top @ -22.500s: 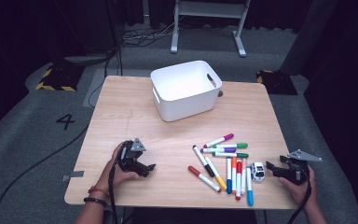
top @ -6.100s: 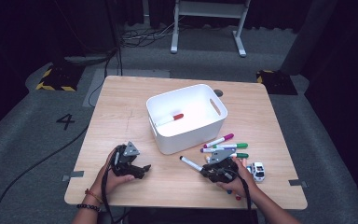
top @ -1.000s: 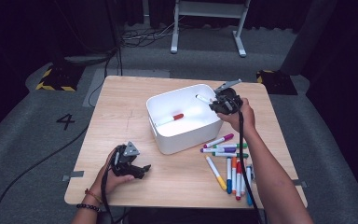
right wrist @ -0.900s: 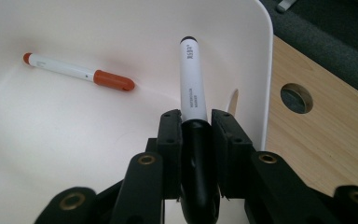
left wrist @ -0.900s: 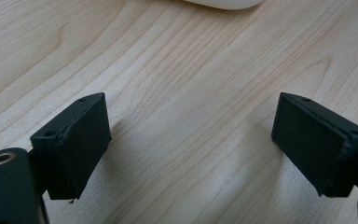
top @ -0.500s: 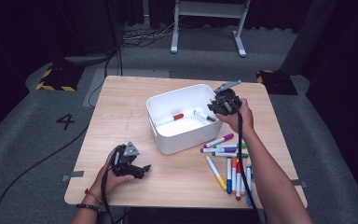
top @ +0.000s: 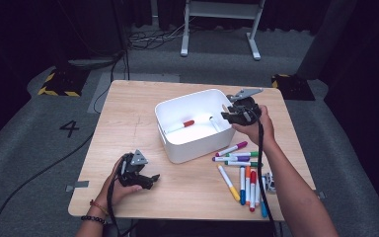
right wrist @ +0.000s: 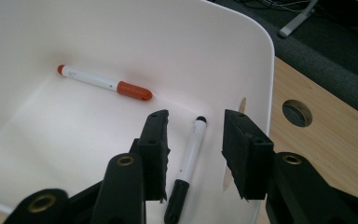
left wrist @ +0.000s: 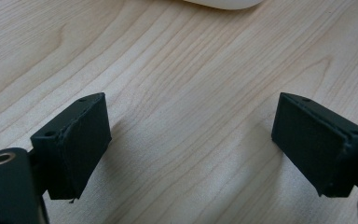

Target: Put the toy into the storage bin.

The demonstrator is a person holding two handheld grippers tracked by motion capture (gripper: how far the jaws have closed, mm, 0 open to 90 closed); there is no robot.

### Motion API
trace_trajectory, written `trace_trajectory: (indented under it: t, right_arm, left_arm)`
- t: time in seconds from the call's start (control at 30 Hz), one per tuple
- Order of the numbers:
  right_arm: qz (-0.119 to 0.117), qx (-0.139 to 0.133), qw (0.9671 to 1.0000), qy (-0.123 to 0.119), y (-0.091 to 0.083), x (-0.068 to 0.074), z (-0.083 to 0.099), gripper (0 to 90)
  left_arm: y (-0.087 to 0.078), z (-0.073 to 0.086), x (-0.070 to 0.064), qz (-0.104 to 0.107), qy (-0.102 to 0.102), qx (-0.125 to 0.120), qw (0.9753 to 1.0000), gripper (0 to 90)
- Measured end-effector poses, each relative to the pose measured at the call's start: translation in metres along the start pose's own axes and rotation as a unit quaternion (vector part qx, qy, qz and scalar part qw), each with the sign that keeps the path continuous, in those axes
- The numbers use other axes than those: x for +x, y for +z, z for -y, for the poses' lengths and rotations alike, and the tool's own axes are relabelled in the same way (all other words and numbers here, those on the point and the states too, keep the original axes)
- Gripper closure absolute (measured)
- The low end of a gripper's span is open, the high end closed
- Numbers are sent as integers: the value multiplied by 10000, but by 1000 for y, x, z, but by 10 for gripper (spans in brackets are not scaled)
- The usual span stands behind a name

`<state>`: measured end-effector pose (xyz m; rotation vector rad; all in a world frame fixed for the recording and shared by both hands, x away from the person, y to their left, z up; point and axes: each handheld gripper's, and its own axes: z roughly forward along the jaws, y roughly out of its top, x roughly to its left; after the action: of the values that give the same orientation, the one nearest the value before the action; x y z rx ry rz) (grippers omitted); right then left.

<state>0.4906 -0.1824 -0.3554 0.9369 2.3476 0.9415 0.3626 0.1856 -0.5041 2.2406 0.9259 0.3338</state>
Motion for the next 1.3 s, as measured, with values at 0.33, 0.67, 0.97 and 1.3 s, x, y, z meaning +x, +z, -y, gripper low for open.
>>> trace_trajectory:
  t: [0.33, 0.67, 0.97, 1.3]
  right_arm:
    - [-223, -235, 9994, -130, -25, 7, 14, 458]
    - [-473, -451, 9970, -415, -58, 24, 44, 327]
    - [-886, -172, 9943, -562, -62, 52, 98, 373]
    - [-1270, 445, 9891, -601, -50, 84, 150, 453]
  left_arm:
    - [0, 0, 0, 0, -1, -1, 10000, 117]
    - [0, 0, 0, 2, 1, 1, 10000, 117]
    - [0, 0, 0, 0, -2, 0, 10000, 117]
    - [0, 0, 0, -4, 2, 1, 10000, 117]
